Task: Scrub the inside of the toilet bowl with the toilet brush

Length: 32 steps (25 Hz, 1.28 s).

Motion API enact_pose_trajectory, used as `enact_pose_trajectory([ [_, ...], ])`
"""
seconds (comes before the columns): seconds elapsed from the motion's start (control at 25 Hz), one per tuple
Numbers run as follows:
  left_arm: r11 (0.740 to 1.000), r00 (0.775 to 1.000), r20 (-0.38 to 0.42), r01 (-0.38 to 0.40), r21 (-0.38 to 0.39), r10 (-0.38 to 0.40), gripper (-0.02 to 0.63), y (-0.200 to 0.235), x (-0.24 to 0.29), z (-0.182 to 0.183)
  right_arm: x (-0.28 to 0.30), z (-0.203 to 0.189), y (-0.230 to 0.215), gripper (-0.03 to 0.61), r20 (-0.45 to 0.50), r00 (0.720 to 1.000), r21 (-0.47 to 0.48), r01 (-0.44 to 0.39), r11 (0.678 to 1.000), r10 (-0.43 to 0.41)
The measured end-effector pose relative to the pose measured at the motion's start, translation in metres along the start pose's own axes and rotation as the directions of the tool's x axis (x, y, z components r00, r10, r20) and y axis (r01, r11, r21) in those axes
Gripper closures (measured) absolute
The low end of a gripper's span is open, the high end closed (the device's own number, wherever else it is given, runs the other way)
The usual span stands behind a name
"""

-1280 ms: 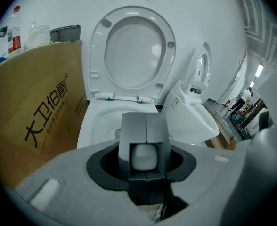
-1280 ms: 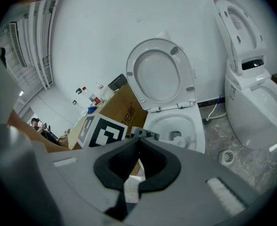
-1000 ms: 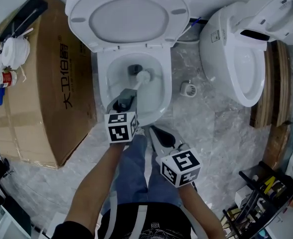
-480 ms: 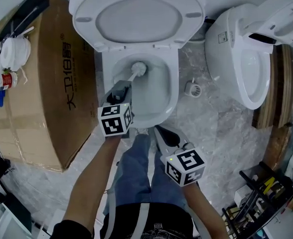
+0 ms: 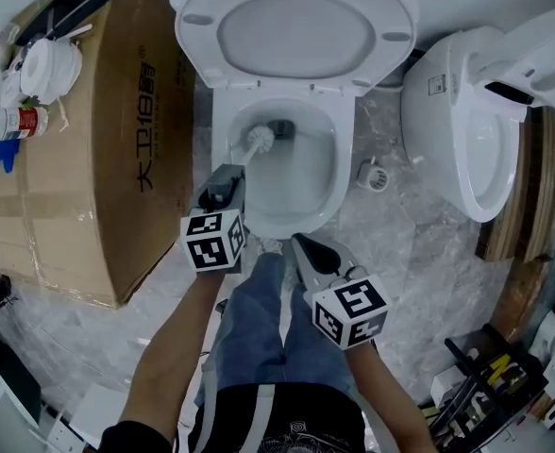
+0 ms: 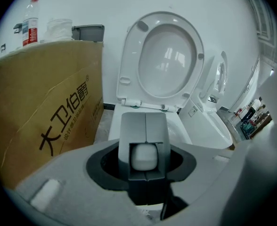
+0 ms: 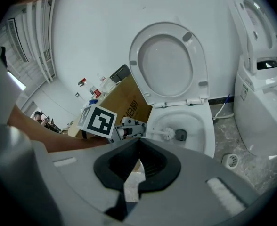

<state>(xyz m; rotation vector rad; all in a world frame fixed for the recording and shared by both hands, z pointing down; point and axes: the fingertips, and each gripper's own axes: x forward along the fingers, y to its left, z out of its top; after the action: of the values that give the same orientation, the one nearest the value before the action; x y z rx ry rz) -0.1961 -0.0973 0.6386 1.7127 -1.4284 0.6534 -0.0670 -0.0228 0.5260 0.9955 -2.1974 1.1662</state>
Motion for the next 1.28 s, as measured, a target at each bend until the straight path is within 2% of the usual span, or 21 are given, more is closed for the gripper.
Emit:
enact_pose_trajectory([
  [0.28, 1.0, 1.0, -0.029, 0.005, -0.01, -0.006, 0.441, -0.009, -0.02, -0.036, -0.005, -0.014, 0.006, 0.58, -0.015, 1.0, -0.007, -0.006, 1.0, 0.006],
  [0.56, 0.998, 0.995, -0.081, 0.058, 0.009, -0.058, 0.441, -0.039, -0.022, -0.065, -0.013, -0.018, 0.005, 0.58, 0.01, 1.0, -0.005, 0.002, 1.0, -0.002],
  [0.88, 0.995, 0.992, -0.081, 0.094, 0.036, -0.091, 0.441, -0.065, -0.006, -0.059, -0.019, -0.028, -0.002, 0.58, 0.003, 1.0, 0.017, 0.023, 1.0, -0.023],
  [1.28, 0.993, 0.993, -0.093, 0.075, 0.088, -0.067, 0.44, -0.047, 0.027, -0.045, -0.017, -0.029, -0.004, 0.58, 0.007, 0.999, 0.03, 0.037, 0.999, -0.037],
])
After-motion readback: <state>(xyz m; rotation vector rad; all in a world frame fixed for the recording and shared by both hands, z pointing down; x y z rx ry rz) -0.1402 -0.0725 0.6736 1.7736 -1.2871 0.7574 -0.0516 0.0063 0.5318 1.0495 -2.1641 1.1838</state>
